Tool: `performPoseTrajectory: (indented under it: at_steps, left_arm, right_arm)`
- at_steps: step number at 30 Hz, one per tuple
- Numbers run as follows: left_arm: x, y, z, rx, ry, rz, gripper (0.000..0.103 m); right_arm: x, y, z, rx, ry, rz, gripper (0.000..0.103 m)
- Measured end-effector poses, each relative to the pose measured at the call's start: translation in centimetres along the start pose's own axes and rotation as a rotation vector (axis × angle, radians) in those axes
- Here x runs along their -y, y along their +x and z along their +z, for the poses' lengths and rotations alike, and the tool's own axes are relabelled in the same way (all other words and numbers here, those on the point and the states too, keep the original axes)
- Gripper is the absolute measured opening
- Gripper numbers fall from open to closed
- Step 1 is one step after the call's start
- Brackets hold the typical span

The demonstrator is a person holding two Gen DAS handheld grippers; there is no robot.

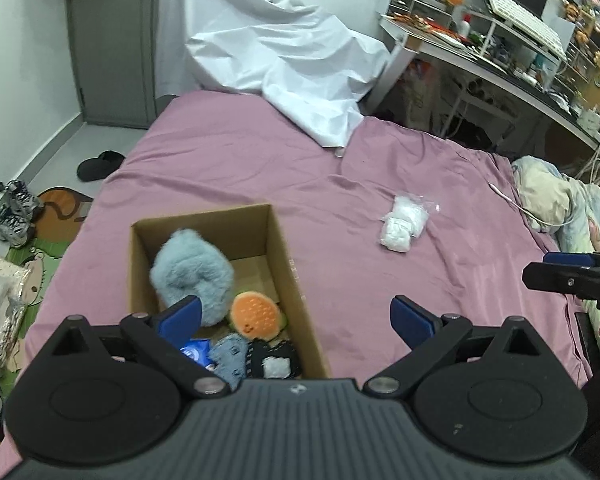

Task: Organize soft objects
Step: 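Move both grippers toward the white cloth bundle and plastic fluff bag, then grasp the white cloth bundle with the left gripper while the right grasps the fluff bag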

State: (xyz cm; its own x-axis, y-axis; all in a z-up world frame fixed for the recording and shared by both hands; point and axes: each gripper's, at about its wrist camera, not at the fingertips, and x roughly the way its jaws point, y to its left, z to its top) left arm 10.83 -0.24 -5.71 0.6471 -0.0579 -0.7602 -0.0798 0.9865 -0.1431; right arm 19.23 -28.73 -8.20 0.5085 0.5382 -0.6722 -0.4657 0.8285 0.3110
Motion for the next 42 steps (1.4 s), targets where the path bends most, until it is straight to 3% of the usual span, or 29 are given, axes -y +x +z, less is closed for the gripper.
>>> performPoseTrajectory:
  at_steps: [16, 25, 33, 36, 42]
  left_arm:
    - [3.6, 7.6, 4.1, -0.049, 0.076, -0.113, 0.100]
    - [5.1, 12.6, 6.2, -0.055, 0.099, -0.183, 0.099]
    - [5.8, 17.0, 6.8, -0.091, 0.098, -0.220, 0.096]
    - [6.4, 18.5, 6.8, -0.107, 0.113, -0.239, 0.093]
    - [7.6, 22.0, 6.9, -0.165, 0.109, -0.261, 0.077]
  right_arm:
    - [7.1, 1.5, 0.8, 0.075, 0.152, -0.065, 0.101]
    - [8.8, 3.9, 1.3, 0.091, 0.203, -0.080, 0.078]
    - [9.4, 7.0, 2.5, 0.038, 0.250, -0.067, 0.061]
    - [9.8, 8.1, 3.0, 0.024, 0.274, -0.049, 0.061]
    - [10.6, 10.5, 3.5, 0.002, 0.340, -0.023, 0.061]
